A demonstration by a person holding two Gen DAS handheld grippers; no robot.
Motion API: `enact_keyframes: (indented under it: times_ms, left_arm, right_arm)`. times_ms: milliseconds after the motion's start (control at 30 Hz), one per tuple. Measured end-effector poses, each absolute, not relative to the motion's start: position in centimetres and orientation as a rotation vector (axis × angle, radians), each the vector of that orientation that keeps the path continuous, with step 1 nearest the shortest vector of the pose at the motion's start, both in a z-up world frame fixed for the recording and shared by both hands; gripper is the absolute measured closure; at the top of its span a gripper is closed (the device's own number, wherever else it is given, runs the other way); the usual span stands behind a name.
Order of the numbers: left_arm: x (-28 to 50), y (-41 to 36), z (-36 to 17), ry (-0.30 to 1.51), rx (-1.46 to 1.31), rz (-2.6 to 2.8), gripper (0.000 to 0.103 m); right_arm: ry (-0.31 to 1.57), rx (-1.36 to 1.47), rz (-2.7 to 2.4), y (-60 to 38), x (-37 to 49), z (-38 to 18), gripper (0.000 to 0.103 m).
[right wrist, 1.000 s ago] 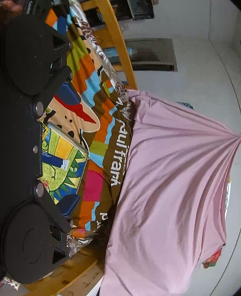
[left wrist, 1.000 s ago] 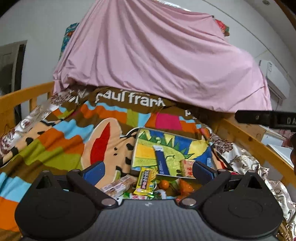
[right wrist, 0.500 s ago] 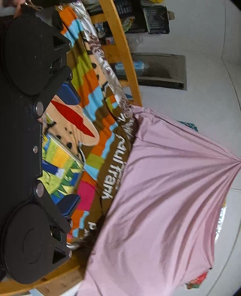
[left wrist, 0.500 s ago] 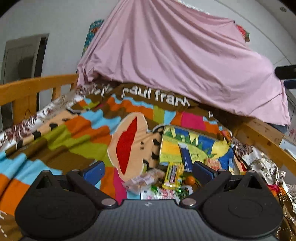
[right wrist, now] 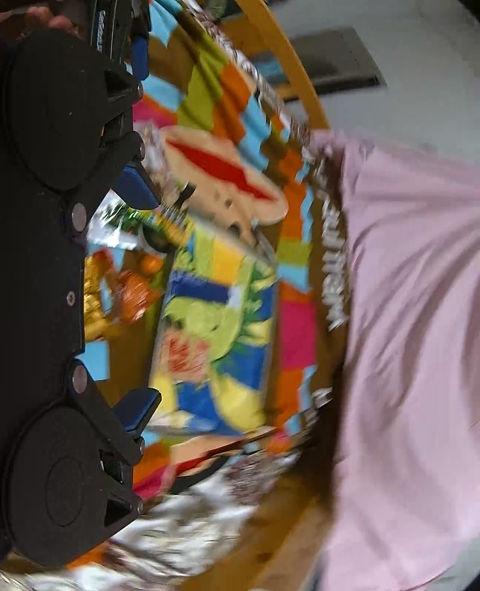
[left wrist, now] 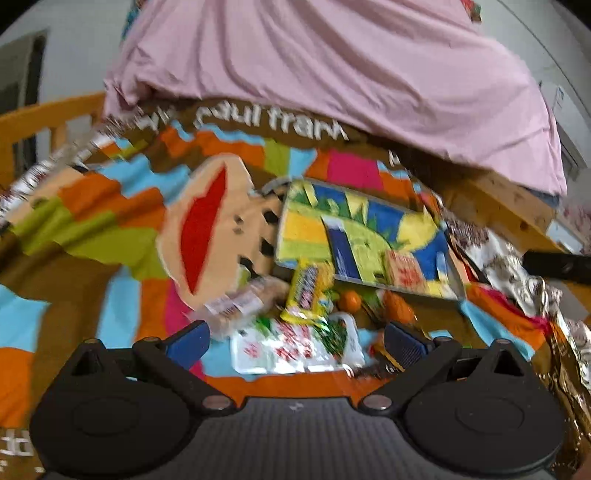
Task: Organize snacks
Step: 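Reach down and grasp the orange jelly bag with the right tool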
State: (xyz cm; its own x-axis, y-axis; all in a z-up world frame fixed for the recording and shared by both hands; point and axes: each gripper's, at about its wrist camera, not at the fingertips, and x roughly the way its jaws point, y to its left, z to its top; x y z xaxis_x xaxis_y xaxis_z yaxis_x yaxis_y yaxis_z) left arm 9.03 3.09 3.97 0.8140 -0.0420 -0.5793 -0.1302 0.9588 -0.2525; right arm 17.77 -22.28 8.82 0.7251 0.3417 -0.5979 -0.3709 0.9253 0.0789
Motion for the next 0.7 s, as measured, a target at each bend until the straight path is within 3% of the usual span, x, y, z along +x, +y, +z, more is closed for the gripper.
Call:
enact_keyframes:
  times_ms: [333, 567, 700]
  left_arm:
    - [13.6, -0.1, 0.6, 0.742, -0.084, -0.094, 0.000]
    - [17.2, 0.5, -0.7, 0.797, 0.108, -0.367, 0.000]
    - [18.3, 1.1, -1.6, 0.796, 0.174, -0.492, 0.000]
  right_arm:
    - [0.886, -0.010, 0.433, -22.2, 21.1, 3.6, 0.001]
    - [1.033, -0.019, 0.590, -19.4, 22.4, 4.2, 0.001]
    - [0.994, -0.175, 0.618, -17.6, 23.1, 4.9, 0.001]
